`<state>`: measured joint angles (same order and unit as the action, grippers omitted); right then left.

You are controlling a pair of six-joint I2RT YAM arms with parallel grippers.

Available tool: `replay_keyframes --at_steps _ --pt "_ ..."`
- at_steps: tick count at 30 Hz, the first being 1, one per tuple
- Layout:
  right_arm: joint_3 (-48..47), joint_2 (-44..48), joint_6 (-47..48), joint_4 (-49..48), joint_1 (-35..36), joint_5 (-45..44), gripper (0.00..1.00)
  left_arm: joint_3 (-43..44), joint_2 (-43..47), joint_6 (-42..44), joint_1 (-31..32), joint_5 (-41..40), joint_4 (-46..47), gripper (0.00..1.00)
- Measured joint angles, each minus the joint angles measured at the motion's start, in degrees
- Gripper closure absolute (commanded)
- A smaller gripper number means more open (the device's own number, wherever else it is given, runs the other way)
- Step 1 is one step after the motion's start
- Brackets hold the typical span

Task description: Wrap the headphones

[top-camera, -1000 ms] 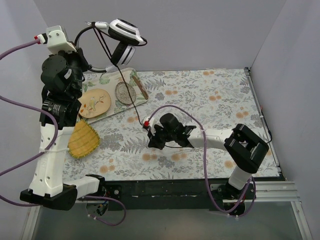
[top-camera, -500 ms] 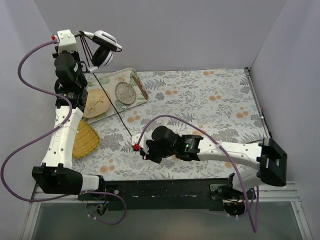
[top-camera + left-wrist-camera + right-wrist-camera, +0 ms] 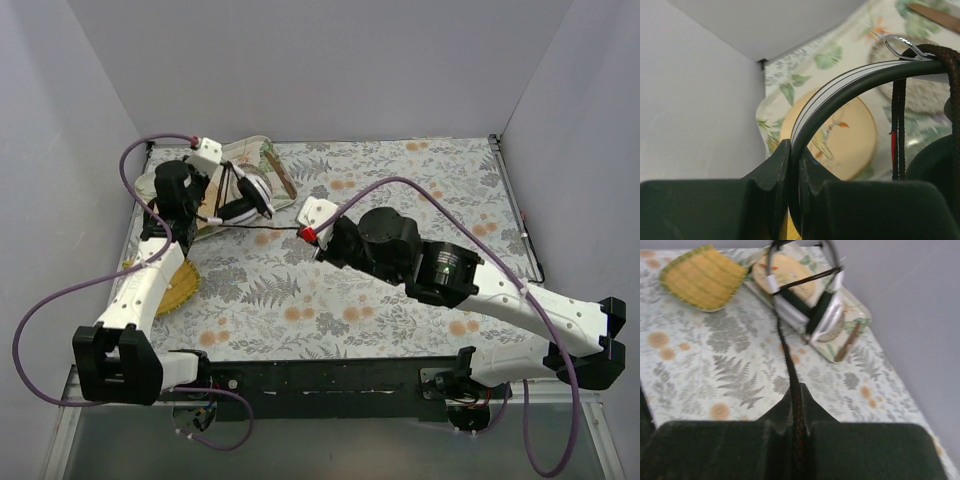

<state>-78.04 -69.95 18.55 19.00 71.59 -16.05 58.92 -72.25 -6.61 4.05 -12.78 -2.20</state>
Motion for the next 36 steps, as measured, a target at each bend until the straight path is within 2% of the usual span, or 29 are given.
replay_keyframes --at_steps 5,11,19,24,30,36 --pt "-11.6 -5.0 4.3 1.4 -7.7 -3.3 0.99 -5.2 9.0 4.6 5.6 7.3 -10.2 1.00" --pt "-25.8 -13.5 6.7 3.2 -19.5 -1.7 0.99 -5.7 19.0 5.7 12.9 14.8 -19.5 1.00" --pt "-31.1 -24.3 7.2 5.0 -29.4 2.4 0.99 0.4 22.9 1.6 13.7 26.1 -35.1 1.00" --pt "-30.5 -30.1 5.6 6.4 -32.9 4.7 0.99 5.6 25.8 -2.6 13.7 32.5 -40.1 1.00" --pt "-21.8 -29.6 1.9 2.8 -34.3 13.5 0.99 9.8 25.0 -9.3 13.7 39.4 -41.9 1.00" --pt "-8.9 -29.7 -2.8 -5.3 -34.9 30.4 0.80 21.8 16.0 -18.8 13.7 45.3 -43.3 1.00"
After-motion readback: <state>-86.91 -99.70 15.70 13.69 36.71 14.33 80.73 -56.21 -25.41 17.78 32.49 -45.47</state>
